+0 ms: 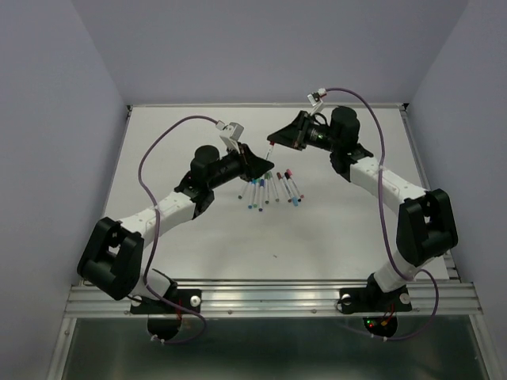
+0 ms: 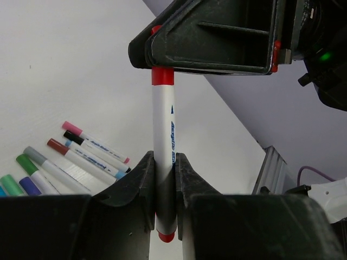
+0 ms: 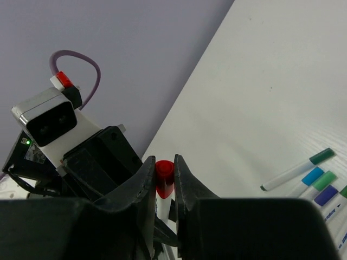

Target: Open the pen caps

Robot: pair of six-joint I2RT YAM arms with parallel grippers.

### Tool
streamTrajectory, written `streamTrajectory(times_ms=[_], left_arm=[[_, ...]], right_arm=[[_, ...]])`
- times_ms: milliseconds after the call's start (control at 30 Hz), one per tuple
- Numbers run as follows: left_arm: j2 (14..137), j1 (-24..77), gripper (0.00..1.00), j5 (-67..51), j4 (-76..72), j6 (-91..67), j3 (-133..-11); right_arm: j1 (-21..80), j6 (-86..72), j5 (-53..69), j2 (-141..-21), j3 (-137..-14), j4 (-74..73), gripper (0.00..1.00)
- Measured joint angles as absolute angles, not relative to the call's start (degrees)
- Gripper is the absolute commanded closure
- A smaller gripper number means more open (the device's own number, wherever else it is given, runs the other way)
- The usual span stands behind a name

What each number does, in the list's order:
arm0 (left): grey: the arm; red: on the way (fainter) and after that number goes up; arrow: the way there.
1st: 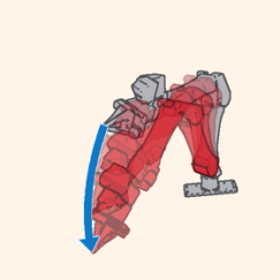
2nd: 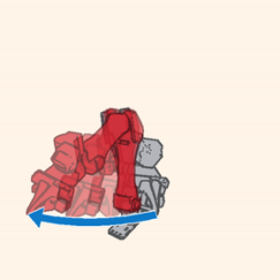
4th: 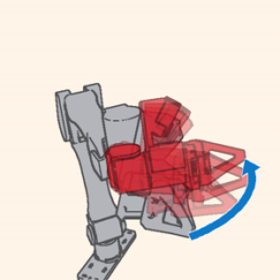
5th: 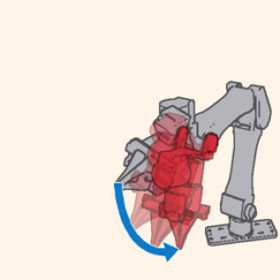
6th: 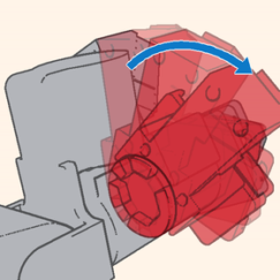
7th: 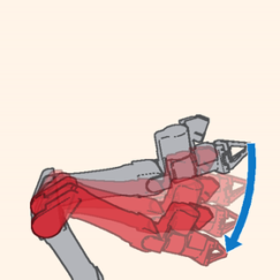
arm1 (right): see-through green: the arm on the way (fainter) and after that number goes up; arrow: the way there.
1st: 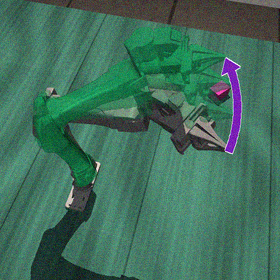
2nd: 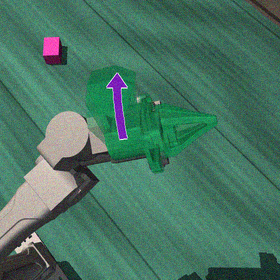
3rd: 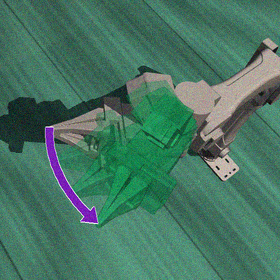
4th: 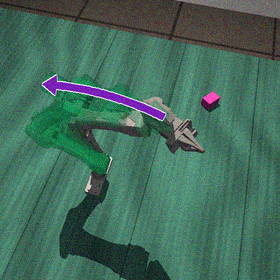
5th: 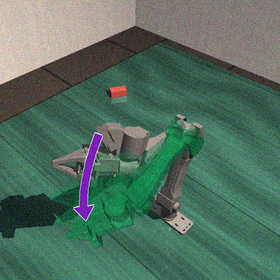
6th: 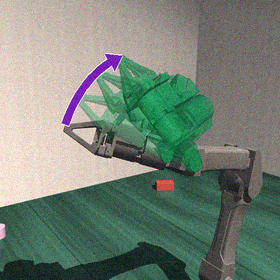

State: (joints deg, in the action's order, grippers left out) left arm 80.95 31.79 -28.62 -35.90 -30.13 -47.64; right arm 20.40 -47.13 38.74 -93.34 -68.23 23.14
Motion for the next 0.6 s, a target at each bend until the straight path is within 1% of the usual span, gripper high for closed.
streamTrajectory(times_ms=[100, 133, 233, 333, 400, 500, 600], left_arm=[[78.8, 31.8, 1.0, -27.2, -37.6, -31.0, -45.1], [77.7, 31.7, 1.0, -28.0, -36.5, -31.4, -44.1], [74.7, 32.1, 1.0, -31.2, -34.4, -31.8, -40.5], [74.4, 32.4, 1.0, -32.7, -33.5, -32.1, -39.7], [74.4, 32.4, 1.0, -32.8, -33.3, -32.1, -39.2], [74.1, 32.4, 1.0, -31.3, -30.5, -31.7, -38.9], [74.5, 32.4, 1.0, -25.0, -22.9, -30.3, -41.3]], right_arm=[[20.3, -47.2, 40.3, -93.6, -69.1, 21.3, 0.99], [20.0, -46.4, 37.6, -93.7, -69.6, 21.7, 0.99], [13.0, -45.2, 30.2, -94.1, -72.1, 23.1, 0.99], [4.4, -44.5, 23.0, -94.1, -73.0, 24.2, 0.99], [1.9, -44.3, 20.4, -94.1, -73.1, 24.5, 0.99], [2.5, -43.4, 19.7, -94.3, -73.6, 24.2, 0.99], [3.6, -39.9, 18.7, -95.0, -75.1, 20.0, 0.99]])
